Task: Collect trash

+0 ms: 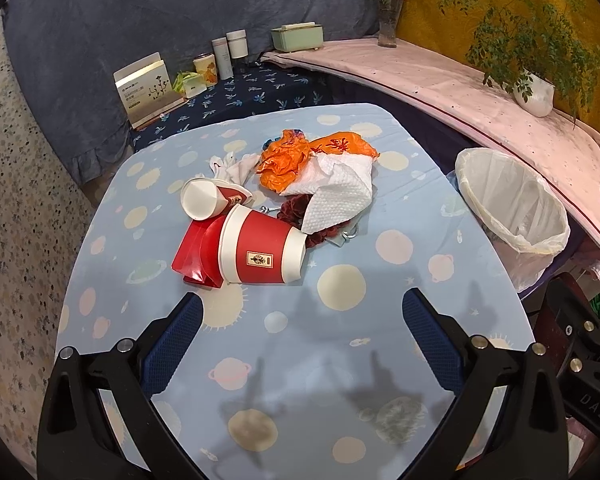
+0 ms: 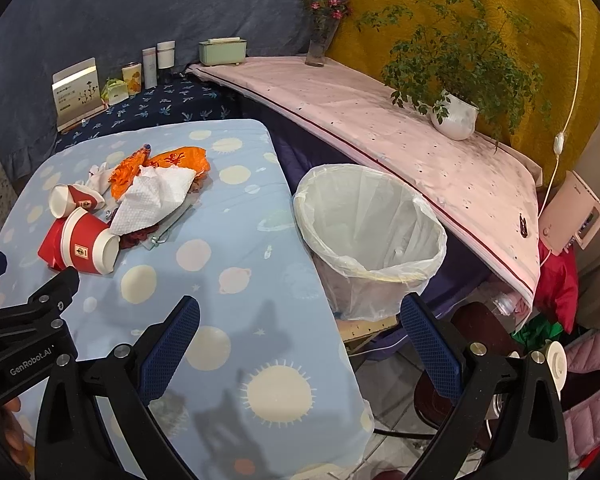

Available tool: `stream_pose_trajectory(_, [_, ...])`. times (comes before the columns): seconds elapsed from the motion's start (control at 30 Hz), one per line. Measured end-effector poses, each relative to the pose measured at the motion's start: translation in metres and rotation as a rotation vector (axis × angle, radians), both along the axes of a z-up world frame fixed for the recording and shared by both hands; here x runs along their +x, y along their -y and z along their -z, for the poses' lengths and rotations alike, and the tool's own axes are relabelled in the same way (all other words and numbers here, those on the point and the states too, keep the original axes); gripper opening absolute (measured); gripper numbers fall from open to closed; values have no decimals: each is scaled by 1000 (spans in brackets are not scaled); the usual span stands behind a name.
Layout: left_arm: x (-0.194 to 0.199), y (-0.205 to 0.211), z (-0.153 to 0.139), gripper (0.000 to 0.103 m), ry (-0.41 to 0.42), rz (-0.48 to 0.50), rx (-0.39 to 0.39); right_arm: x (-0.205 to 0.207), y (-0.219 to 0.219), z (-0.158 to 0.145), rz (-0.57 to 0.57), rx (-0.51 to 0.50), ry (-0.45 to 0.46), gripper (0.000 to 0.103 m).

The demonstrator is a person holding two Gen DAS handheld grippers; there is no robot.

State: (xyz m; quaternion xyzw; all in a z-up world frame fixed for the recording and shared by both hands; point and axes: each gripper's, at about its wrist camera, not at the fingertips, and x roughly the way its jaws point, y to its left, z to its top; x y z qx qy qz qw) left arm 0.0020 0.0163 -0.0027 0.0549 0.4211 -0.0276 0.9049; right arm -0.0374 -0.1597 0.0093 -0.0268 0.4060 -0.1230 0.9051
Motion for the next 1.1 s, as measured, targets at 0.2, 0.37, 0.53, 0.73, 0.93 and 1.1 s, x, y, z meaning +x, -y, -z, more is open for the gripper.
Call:
stream_pose_trajectory(0.2, [0, 0, 1, 95, 1, -2, 4, 1, 0, 0, 2, 0, 2, 96])
stream_pose_trajectory(0.37, [1, 0, 2, 95, 2, -6, 5, 2, 0, -1, 5, 2, 5, 96])
stream_pose_trajectory(0.53, [1, 0, 2, 95, 3, -5, 6, 1, 0, -1, 6, 2, 7, 96])
stream_pose_trajectory(0.73, [1, 0, 2, 95, 3, -5, 7, 1, 0, -1, 6, 1, 8, 96])
stream_pose_trajectory(0.93, [2, -3, 3, 95, 6, -8, 8, 1, 0, -1, 5, 3, 9, 96])
stream_pose_trajectory(1.1, [3, -5, 2, 95, 10, -11, 11, 2, -1, -2, 6, 3, 11, 96])
